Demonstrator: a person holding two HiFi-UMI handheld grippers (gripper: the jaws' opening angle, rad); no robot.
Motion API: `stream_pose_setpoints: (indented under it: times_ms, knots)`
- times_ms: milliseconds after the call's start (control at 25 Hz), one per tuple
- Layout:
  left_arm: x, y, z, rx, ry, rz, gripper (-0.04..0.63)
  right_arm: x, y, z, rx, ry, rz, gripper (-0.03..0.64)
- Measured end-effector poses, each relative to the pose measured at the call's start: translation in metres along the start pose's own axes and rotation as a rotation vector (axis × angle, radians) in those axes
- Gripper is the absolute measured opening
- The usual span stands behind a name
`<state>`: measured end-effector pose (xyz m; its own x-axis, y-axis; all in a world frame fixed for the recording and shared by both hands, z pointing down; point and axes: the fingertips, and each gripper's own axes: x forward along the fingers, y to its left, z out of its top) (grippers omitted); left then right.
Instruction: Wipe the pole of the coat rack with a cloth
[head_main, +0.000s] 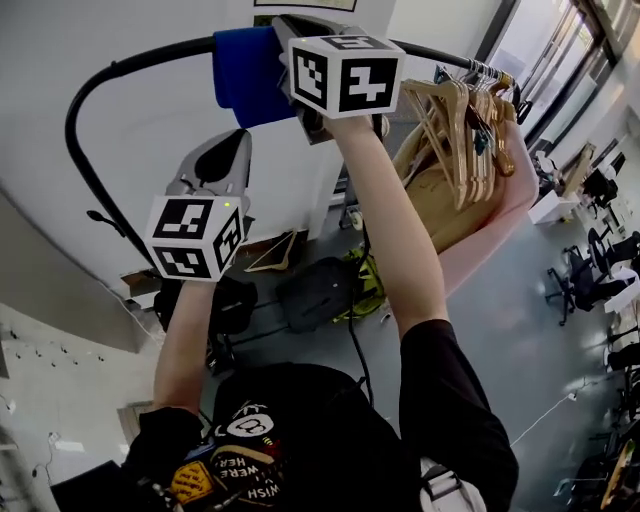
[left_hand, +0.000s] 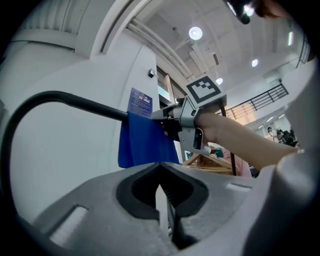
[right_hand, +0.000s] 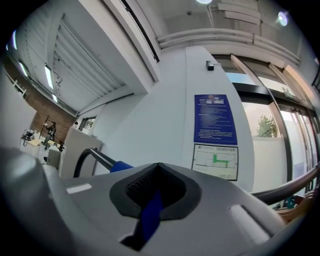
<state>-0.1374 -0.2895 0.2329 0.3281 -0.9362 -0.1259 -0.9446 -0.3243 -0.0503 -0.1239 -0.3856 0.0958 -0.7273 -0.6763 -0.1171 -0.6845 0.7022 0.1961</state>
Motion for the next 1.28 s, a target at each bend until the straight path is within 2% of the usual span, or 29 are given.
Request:
stream_pose_setpoints:
  times_ms: [200, 320, 440, 560, 720, 880, 1280]
  knots:
    - [-0.038, 0.030, -0.003, -0.002, 0.001, 0.126, 0.002, 0.034, 0.089, 0.010, -0.057, -0.012, 0.119, 0.000]
    - [-0.052, 0.044, -0.008, -0.001, 0.015, 0.174, 0.002, 0.050, 0.134, 0.016, -0.088, -0.013, 0.185, 0.000]
    - [-0.063, 0.052, -0.013, -0.001, 0.031, 0.212, 0.002, 0.057, 0.152, 0.016, -0.132, -0.009, 0.196, 0.000]
    - [-0.068, 0.056, -0.015, 0.009, 0.043, 0.228, 0.002, 0.056, 0.147, 0.017, -0.166, -0.025, 0.189, 0.000]
    - [-0.058, 0.056, -0.014, 0.020, 0.046, 0.200, 0.002, 0.050, 0.123, 0.014, -0.184, -0.017, 0.160, 0.000]
    - [-0.034, 0.043, -0.008, 0.031, 0.033, 0.134, 0.002, 0.032, 0.077, 0.006, -0.159, -0.008, 0.099, 0.000]
    - [0.031, -0.018, -0.004, 0.025, 0.028, -0.061, 0.002, -0.051, -0.130, -0.018, 0.021, 0.013, -0.122, 0.001]
